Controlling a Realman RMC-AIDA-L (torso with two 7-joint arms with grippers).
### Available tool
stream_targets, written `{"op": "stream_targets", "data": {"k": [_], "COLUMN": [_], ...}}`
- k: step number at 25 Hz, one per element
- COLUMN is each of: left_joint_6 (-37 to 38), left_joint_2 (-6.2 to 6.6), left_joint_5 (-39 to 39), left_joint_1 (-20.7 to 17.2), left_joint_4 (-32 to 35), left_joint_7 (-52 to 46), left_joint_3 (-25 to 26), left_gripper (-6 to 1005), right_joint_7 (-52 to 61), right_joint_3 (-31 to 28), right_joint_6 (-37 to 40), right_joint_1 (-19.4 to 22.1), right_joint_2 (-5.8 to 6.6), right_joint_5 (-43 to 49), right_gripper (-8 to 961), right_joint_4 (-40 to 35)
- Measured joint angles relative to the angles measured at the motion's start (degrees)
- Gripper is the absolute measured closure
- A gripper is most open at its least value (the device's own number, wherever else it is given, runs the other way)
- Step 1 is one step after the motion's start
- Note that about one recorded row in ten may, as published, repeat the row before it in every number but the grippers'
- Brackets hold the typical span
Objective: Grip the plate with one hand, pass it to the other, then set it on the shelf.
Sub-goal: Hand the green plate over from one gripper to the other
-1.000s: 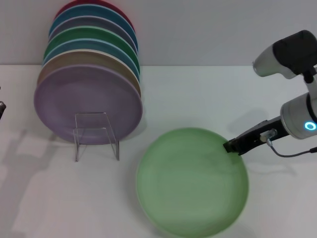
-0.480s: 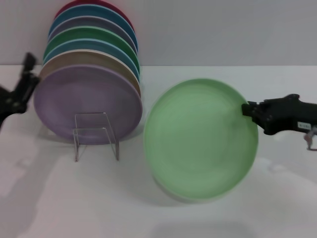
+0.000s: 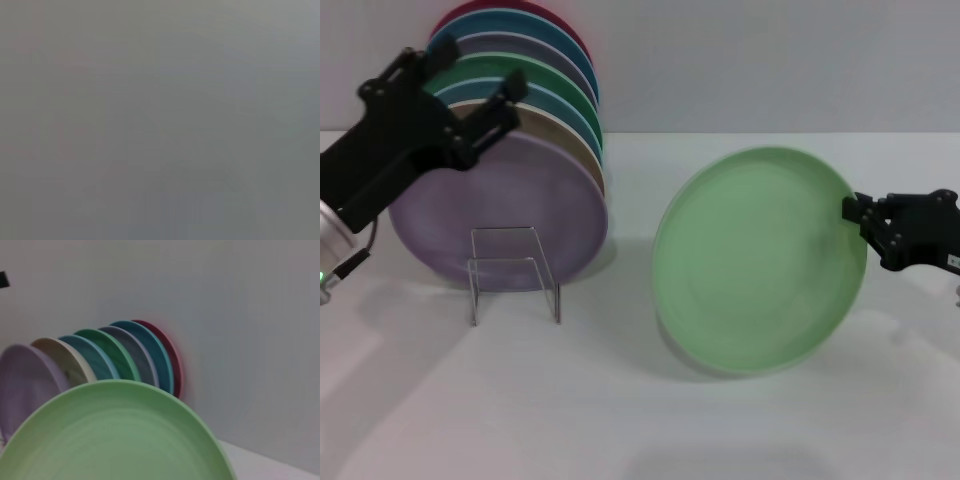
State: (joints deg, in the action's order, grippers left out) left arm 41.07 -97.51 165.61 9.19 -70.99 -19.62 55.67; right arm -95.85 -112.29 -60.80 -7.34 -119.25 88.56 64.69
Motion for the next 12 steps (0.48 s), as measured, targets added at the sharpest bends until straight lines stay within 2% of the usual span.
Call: {"op": "stream_targets", "data": {"k": [4, 6, 8, 10, 12], "left_joint_6": [-13.2, -19.9, -27.2, -36.6, -44.4], "left_joint_2": [4.86, 6.04, 6.45, 6.08, 4.61], "left_joint_5": [0.0, 0.0, 0.0, 0.0, -0.1], "left_joint_1": [2.1, 2.7, 3.2, 3.9, 4.2], "left_joint_4": [-9.0, -13.3, -17.2, -21.2, -24.3], "left_joint_7": [-3.6, -3.9, -3.2, -1.2, 2.0], "left_joint_3": [-2.9, -3.7, -3.8, -3.7, -3.2], "left_gripper": [215, 215, 215, 215, 215], "right_joint_7": [-3.9, -5.6, -7.3, -8.7, -9.5], "right_joint_3": [0.0, 0.2, 0.2, 0.2, 0.2], "right_joint_6": [3.2, 4.1, 4.4, 4.4, 4.2], "right_joint_1": [-2.0, -3.0, -4.1, -5.0, -5.6], "right_joint_2": [-0.07, -0.09, -0.09, -0.04, 0.03], "right_joint_5": [-0.3, -0.6, -1.5, -2.3, -2.7], "right_gripper": [935, 935, 935, 935, 936], "right_joint_4": [-2.2, -3.3, -4.8, -6.2, -7.0]}}
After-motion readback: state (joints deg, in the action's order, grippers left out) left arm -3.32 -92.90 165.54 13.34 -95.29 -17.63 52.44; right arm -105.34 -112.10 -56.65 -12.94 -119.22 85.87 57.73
